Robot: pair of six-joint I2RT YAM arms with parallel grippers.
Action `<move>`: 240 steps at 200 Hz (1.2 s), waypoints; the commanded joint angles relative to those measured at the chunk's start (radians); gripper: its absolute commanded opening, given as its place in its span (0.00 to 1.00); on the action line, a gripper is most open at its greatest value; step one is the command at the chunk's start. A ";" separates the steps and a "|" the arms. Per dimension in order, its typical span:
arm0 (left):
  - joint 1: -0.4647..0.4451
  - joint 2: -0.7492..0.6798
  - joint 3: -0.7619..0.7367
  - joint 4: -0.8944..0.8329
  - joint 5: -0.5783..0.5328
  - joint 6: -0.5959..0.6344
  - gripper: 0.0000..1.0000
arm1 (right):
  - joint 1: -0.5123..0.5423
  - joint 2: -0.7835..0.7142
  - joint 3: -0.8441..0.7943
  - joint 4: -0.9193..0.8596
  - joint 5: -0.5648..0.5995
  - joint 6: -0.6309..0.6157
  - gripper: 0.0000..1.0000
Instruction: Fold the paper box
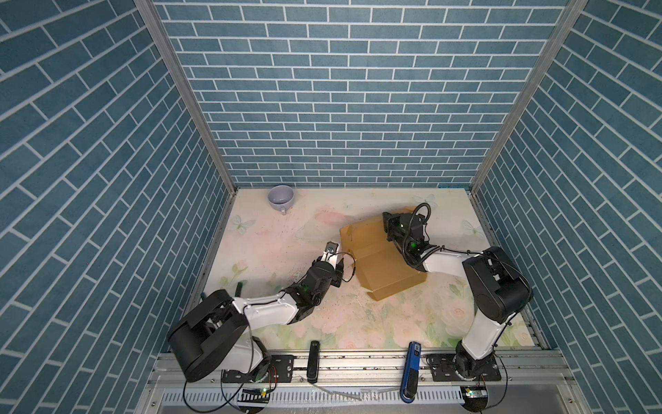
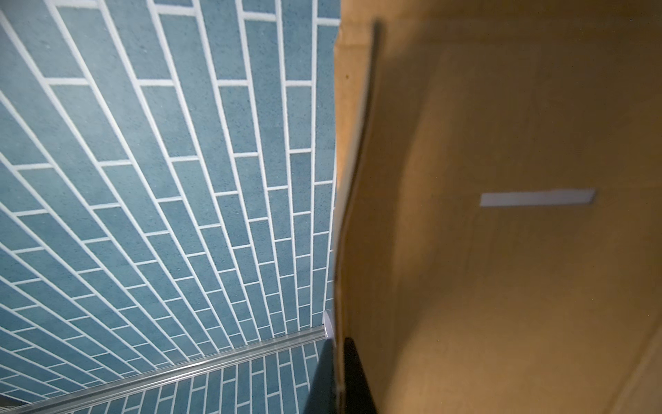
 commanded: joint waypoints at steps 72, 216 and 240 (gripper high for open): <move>0.276 0.032 0.028 -0.090 0.354 0.054 0.73 | -0.009 -0.034 -0.051 0.031 -0.060 0.033 0.00; 0.279 0.270 0.203 -0.029 0.519 0.168 0.72 | -0.009 -0.065 -0.106 0.047 -0.073 0.044 0.00; 0.281 0.276 0.207 -0.024 0.533 0.168 0.71 | -0.010 -0.065 -0.114 0.053 -0.069 0.045 0.00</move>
